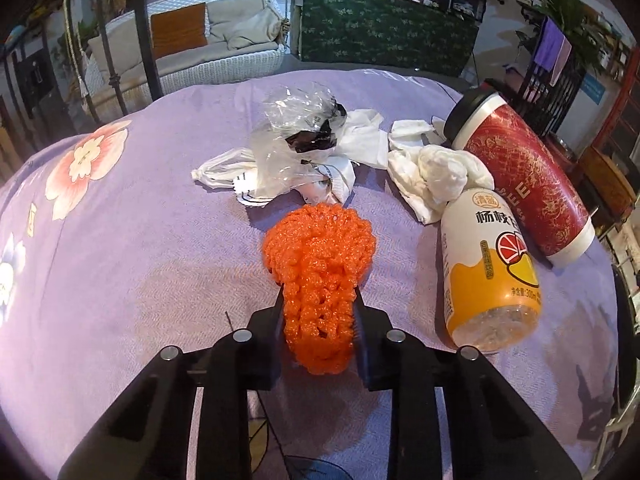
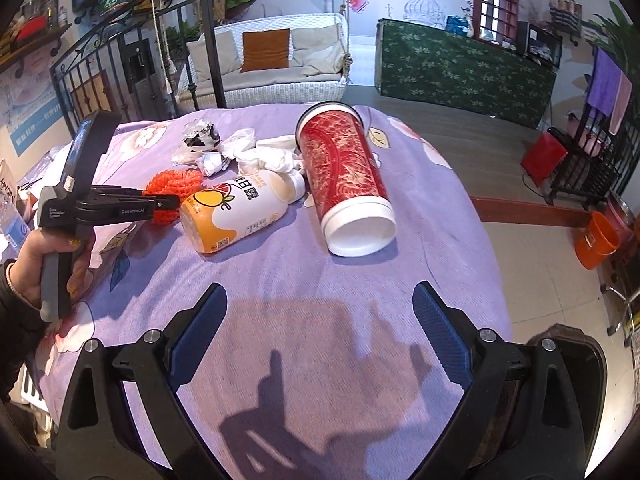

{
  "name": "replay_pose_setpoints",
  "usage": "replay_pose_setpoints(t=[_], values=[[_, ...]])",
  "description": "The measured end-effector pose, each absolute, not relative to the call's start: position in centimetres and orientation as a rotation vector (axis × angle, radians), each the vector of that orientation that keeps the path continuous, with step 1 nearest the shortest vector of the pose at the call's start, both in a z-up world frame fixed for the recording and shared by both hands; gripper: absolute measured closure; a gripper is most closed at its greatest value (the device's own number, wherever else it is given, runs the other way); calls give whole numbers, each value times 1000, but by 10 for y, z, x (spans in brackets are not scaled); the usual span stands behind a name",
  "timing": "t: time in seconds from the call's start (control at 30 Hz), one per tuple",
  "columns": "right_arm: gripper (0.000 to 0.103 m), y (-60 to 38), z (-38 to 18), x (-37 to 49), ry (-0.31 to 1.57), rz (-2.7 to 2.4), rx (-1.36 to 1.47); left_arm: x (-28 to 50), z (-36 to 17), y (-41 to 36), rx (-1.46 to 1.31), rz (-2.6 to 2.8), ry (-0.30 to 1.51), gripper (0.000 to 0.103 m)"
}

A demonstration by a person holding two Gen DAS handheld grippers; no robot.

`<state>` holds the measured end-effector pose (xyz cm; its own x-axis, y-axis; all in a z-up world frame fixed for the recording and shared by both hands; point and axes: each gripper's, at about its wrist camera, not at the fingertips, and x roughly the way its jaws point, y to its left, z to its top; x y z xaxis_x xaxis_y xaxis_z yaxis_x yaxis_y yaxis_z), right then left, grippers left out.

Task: Collect trash
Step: 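Grasp the red paper cup with the right tool while the left tool holds the orange net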

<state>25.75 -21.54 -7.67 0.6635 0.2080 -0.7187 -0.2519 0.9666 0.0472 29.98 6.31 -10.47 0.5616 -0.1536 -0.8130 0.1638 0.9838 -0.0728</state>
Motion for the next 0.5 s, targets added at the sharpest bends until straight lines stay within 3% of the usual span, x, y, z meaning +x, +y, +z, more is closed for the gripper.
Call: replay_pose_setpoints(t=[0.5], values=[[10, -203, -71, 363, 887, 283, -83, 221, -61, 69, -75, -188, 814, 77]])
